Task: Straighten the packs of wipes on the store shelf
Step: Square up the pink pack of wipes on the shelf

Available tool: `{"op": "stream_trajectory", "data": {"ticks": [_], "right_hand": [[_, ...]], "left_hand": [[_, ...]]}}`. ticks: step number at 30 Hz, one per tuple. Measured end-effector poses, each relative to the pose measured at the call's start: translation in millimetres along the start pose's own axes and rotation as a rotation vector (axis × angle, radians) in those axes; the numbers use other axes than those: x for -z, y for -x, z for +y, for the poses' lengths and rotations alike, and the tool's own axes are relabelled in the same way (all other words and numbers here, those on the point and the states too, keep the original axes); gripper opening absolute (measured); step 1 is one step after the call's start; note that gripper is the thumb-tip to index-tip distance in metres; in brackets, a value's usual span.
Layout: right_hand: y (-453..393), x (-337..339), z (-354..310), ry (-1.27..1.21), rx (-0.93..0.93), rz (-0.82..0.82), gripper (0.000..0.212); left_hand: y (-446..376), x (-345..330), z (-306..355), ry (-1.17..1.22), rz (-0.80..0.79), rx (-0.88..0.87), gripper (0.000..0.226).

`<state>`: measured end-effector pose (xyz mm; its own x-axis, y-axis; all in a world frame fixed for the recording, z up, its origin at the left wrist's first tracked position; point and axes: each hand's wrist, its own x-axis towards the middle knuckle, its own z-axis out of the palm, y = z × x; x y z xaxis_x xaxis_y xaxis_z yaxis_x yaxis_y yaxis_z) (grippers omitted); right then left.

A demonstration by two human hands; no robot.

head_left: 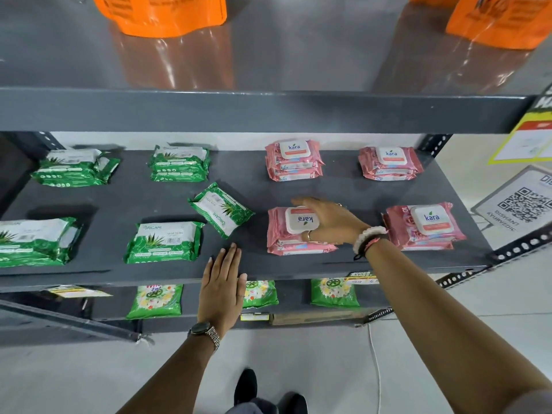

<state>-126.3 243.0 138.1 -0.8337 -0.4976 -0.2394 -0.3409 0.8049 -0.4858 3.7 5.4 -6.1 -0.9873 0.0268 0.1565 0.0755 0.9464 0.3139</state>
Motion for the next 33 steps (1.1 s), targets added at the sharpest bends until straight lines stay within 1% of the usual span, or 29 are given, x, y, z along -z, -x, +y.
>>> {"op": "stream_trajectory", "data": {"ticks": [3, 6, 8, 10, 11, 12, 13, 14, 16, 17, 19, 22, 24, 26, 28, 30, 33], "right_hand": [[-2, -1, -7, 0.129, -0.085, 0.121, 0.08], [-5, -10, -19, 0.22, -0.238, 0.254, 0.074], [-7, -13, -27, 0.247, -0.348, 0.276, 0.079], [-8, -11, -28, 0.259, -0.388, 0.269, 0.08], [-8, -7, -27, 0.251, -0.363, 0.272, 0.074], [-8, -2, -24, 0.245, -0.297, 0.283, 0.064], [-7, 4, -21, 0.256, -0.196, 0.279, 0.051], [-6, 10, -17, 0.287, -0.08, 0.248, 0.048], [-4, 20, -11, 0.431, 0.107, 0.108, 0.072], [-2, 21, -10, 0.509, 0.159, 0.028, 0.08], [0, 19, -10, 0.593, 0.221, -0.077, 0.086], [0, 14, -11, 0.609, 0.232, -0.105, 0.082], [-2, 13, -11, 0.612, 0.202, -0.118, 0.078], [-3, 11, -11, 0.588, 0.15, -0.126, 0.079], [-3, 8, -12, 0.509, 0.091, -0.071, 0.082], [-1, 5, -12, 0.447, 0.049, 0.009, 0.078], [0, -1, -13, 0.425, 0.006, 0.097, 0.074]], "left_hand": [[0, 0, -1, -0.007, -0.01, -0.006, 0.054], [0, -1, -1, -0.008, -0.012, -0.012, 0.054], [1, -1, -1, -0.007, -0.009, -0.015, 0.054], [1, 0, -1, -0.005, -0.007, -0.017, 0.054], [1, 0, -2, -0.003, -0.007, -0.019, 0.054], [1, 0, -2, -0.001, -0.007, -0.021, 0.055], [1, 0, -2, 0.001, -0.007, -0.022, 0.055], [1, 0, -2, 0.002, -0.006, -0.021, 0.055], [1, -1, -1, 0.005, -0.005, -0.021, 0.055], [1, -1, -1, 0.007, -0.005, -0.02, 0.056], [1, -1, -2, 0.013, -0.007, -0.017, 0.056], [1, -1, -2, 0.016, -0.011, -0.015, 0.056], [1, -1, -1, 0.011, -0.012, -0.016, 0.056], [1, -1, -1, 0.007, -0.011, -0.018, 0.056], [1, 0, -1, 0.006, -0.011, -0.018, 0.054], [1, -1, -2, 0.003, -0.012, -0.02, 0.054], [1, 0, -1, 0.002, -0.014, -0.02, 0.055]]}}
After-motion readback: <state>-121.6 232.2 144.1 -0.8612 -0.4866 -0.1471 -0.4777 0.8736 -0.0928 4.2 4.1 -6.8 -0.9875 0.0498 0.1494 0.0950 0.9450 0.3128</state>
